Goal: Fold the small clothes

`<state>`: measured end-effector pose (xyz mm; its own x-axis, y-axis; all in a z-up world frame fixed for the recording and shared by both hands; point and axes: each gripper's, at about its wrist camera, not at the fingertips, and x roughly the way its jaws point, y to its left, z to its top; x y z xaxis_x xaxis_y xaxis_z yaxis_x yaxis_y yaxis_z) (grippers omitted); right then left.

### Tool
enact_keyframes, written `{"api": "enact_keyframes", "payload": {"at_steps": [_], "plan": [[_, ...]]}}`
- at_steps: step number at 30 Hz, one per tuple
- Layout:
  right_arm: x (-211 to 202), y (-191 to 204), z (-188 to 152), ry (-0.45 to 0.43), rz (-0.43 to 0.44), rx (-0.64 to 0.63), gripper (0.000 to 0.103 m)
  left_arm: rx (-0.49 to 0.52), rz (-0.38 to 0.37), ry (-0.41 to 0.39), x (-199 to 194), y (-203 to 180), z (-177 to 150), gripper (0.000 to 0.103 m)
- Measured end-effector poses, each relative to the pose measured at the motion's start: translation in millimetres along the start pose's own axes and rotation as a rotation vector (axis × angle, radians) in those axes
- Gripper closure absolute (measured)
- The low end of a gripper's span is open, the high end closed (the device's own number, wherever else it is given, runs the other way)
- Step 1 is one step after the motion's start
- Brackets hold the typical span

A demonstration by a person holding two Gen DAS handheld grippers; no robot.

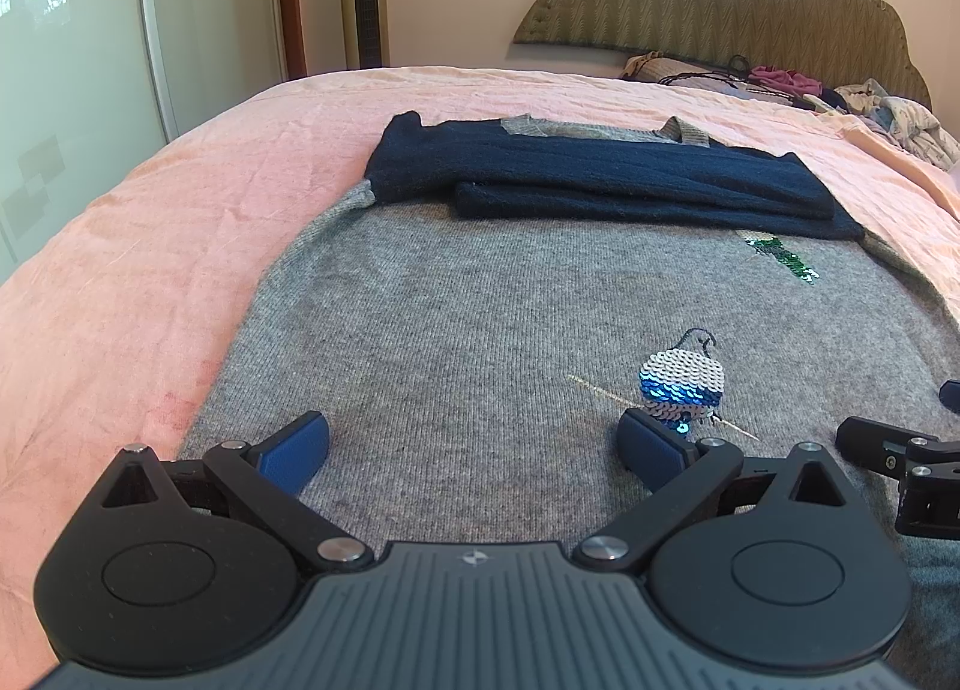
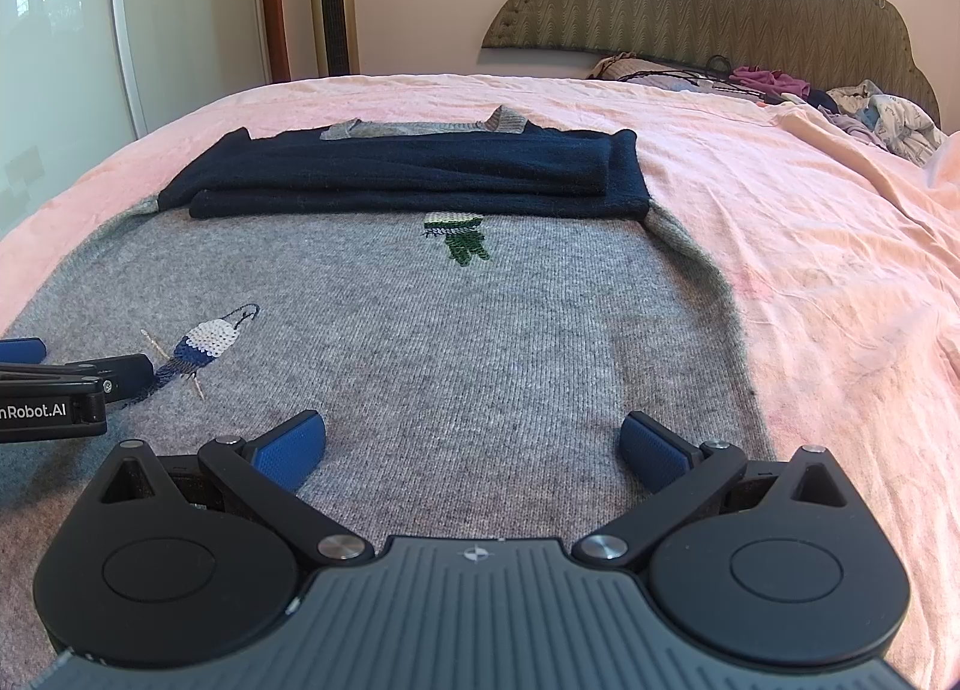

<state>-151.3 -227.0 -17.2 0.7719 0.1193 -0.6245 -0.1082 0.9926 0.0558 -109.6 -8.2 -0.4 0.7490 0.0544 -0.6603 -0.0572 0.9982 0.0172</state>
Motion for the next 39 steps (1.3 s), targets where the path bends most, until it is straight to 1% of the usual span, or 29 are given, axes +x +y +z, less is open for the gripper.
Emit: {"api": "enact_keyframes", "payload": {"at_steps": [15, 18, 21, 24, 27, 30, 32, 33, 34, 35, 36, 38, 39], "plan": [[0.3, 0.0, 0.4, 0.000, 0.001, 0.002, 0.000, 0.012, 0.011, 0.004, -2.3, -1.6, -0.9, 0.000], [0.3, 0.0, 0.4, -0.001, 0.001, 0.002, 0.000, 0.034, 0.033, 0.012, -12.3, -4.0, -7.8, 0.000], [-1.2, 0.1, -0.3, 0.001, 0.004, 0.000, 0.000, 0.079, 0.004, 0.023, -29.5, -2.0, -19.7, 0.000], [-15.5, 6.8, -8.5, 0.024, -0.004, -0.047, 0.000, 0.132, -0.019, 0.004, -50.7, 6.2, -38.0, 0.000], [-49.9, 9.8, -34.5, 0.028, 0.055, -0.123, 0.000, 0.146, -0.072, -0.002, -72.0, 25.3, -55.2, 0.000], [-83.3, -10.1, -53.5, 0.066, 0.195, -0.144, 0.000, 0.108, -0.118, 0.028, -87.4, 52.1, -62.4, 0.000], [-98.4, -32.6, -50.3, 0.092, 0.243, -0.083, 0.000, 0.061, -0.115, 0.038, -94.6, 74.3, -61.6, 0.000], [-103.8, -48.4, -45.5, 0.103, 0.268, -0.023, 0.000, 0.040, -0.107, 0.057, -94.9, 84.6, -59.7, 0.000], [-107.1, -66.1, -39.9, 0.116, 0.282, 0.050, 0.000, 0.012, -0.118, 0.087, -93.7, 95.5, -57.8, 0.000], [-107.3, -83.7, -35.2, 0.133, 0.294, 0.124, 0.000, -0.033, -0.157, 0.127, -91.7, 107.9, -56.9, 0.000], [-104.9, -101.3, -32.1, 0.160, 0.311, 0.202, 0.000, -0.077, -0.207, 0.147, -91.8, 118.2, -57.5, 0.000], [-94.1, -137.2, -33.4, 0.255, 0.356, 0.372, 0.001, -0.146, -0.318, 0.165, -93.9, 132.9, -57.3, 0.000], [-92.6, -148.1, -34.4, 0.271, 0.395, 0.419, 0.003, -0.177, -0.384, 0.185, -93.6, 137.1, -56.6, 0.000]]}}
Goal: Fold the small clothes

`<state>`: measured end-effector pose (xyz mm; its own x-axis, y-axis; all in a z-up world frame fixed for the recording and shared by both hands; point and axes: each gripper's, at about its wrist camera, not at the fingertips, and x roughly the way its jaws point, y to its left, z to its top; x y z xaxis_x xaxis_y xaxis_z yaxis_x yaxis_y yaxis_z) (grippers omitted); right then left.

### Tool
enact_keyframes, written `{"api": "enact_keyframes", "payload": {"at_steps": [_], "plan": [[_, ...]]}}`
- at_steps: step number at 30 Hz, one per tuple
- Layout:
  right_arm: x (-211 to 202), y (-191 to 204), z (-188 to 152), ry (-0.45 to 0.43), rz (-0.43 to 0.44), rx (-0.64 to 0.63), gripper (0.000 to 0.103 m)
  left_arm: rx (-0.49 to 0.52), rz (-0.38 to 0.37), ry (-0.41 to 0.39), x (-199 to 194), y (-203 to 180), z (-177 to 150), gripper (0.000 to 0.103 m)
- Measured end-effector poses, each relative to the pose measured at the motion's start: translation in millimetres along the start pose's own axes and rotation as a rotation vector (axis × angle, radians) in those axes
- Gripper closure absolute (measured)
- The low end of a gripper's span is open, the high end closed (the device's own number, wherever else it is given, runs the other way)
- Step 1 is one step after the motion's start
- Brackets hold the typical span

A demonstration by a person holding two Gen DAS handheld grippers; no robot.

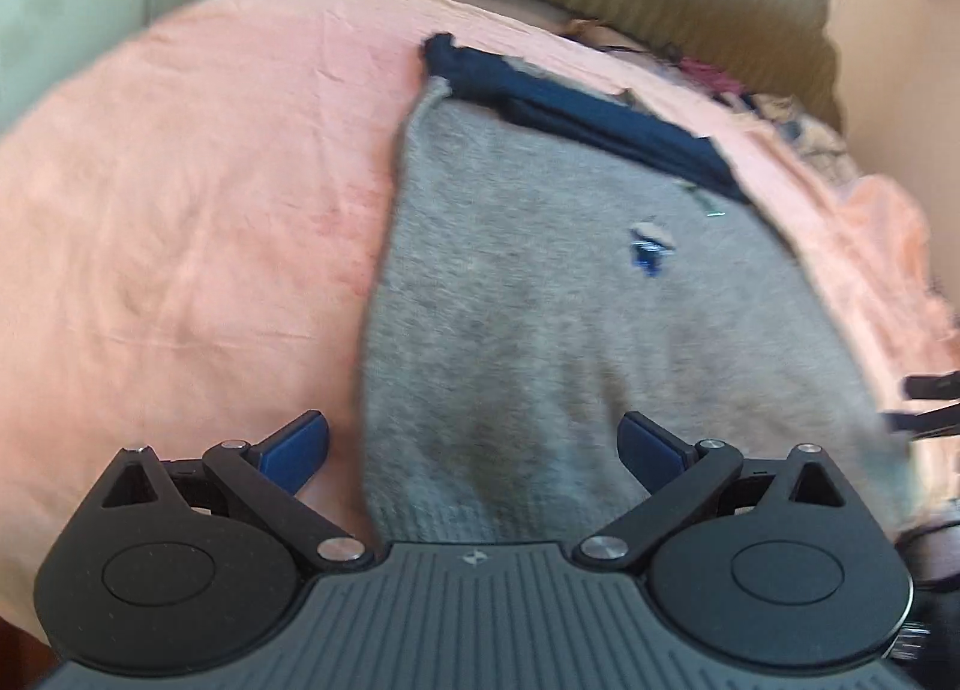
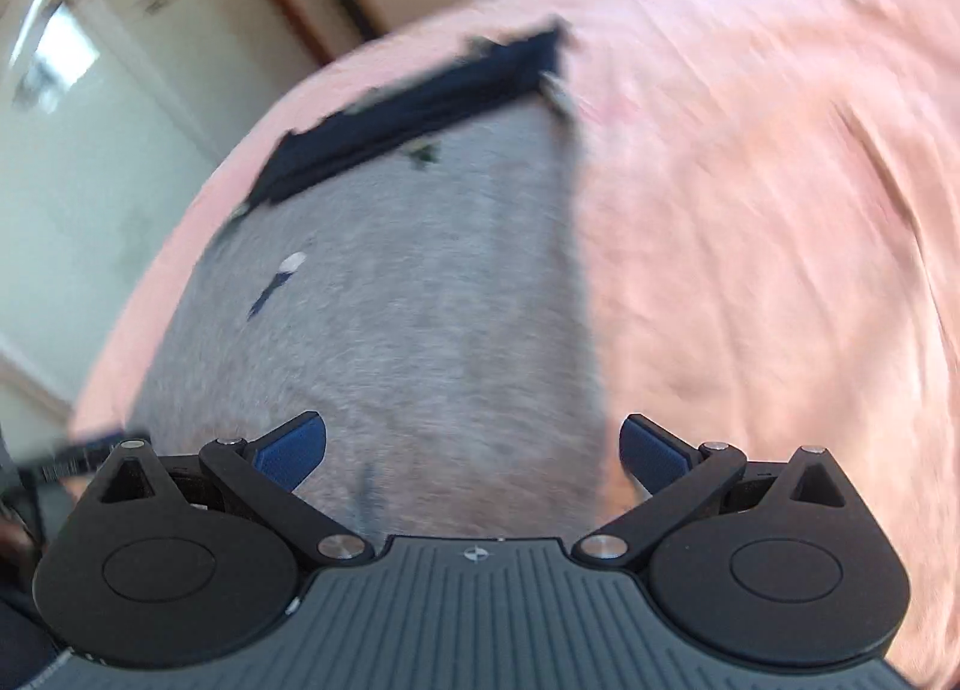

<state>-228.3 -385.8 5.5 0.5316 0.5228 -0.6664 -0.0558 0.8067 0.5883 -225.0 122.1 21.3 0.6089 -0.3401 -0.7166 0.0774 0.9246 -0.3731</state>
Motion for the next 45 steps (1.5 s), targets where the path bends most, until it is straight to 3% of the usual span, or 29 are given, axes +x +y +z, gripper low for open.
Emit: {"api": "enact_keyframes", "payload": {"at_steps": [4, 6, 9, 10, 11, 13, 16, 22, 26, 30, 32, 35, 38, 43, 45], "plan": [[6.8, -11.9, 5.6, 0.237, 0.223, 0.106, 0.003, -0.189, -0.353, 0.136, 10.4, 15.7, 5.8, 0.000], [17.7, -5.5, -0.9, 0.343, 0.277, 0.097, 0.003, -0.238, -0.432, 0.173, 20.8, 20.6, 4.1, 0.001], [24.5, -1.4, -4.3, 0.357, 0.307, 0.110, 0.001, -0.310, -0.494, 0.171, 24.1, 30.4, 4.7, 0.005], [26.3, -2.2, -5.1, 0.349, 0.321, 0.129, 0.007, -0.328, -0.497, 0.171, 23.9, 33.9, 5.6, 0.018], [27.7, -3.4, -6.3, 0.344, 0.325, 0.145, 0.015, -0.335, -0.484, 0.175, 22.9, 35.3, 5.6, 0.037], [29.0, -7.6, -8.5, 0.331, 0.325, 0.167, 0.024, -0.322, -0.427, 0.205, 23.9, 38.5, 6.0, 0.051], [27.0, -14.8, -8.9, 0.323, 0.305, 0.189, 0.041, -0.306, -0.424, 0.210, 22.2, 37.0, 4.8, 0.053], [23.0, -25.0, -12.2, 0.317, 0.295, 0.210, 0.056, -0.284, -0.410, 0.154, 11.4, 38.2, 10.1, 0.053], [23.5, -31.9, -14.0, 0.307, 0.315, 0.231, 0.057, -0.315, -0.394, 0.126, 6.3, 49.2, 11.5, 0.057], [20.7, -37.5, -14.0, 0.300, 0.323, 0.236, 0.057, -0.314, -0.436, 0.126, 2.5, 51.0, 5.0, 0.074], [20.5, -39.2, -13.9, 0.299, 0.327, 0.239, 0.057, -0.297, -0.452, 0.102, -1.4, 49.4, 0.4, 0.088], [18.7, -43.5, -13.8, 0.298, 0.336, 0.250, 0.057, -0.286, -0.411, 0.096, -2.9, 51.8, -0.8, 0.089], [18.3, -42.7, -14.2, 0.298, 0.333, 0.246, 0.056, -0.256, -0.328, 0.168, 5.7, 54.0, -3.8, 0.089], [15.9, -40.2, -13.8, 0.296, 0.333, 0.239, 0.049, -0.262, -0.333, 0.170, 8.8, 56.8, -7.9, 0.089], [14.9, -35.6, -13.7, 0.291, 0.316, 0.225, 0.050, -0.265, -0.315, 0.156, 7.5, 55.8, -7.3, 0.094]]}}
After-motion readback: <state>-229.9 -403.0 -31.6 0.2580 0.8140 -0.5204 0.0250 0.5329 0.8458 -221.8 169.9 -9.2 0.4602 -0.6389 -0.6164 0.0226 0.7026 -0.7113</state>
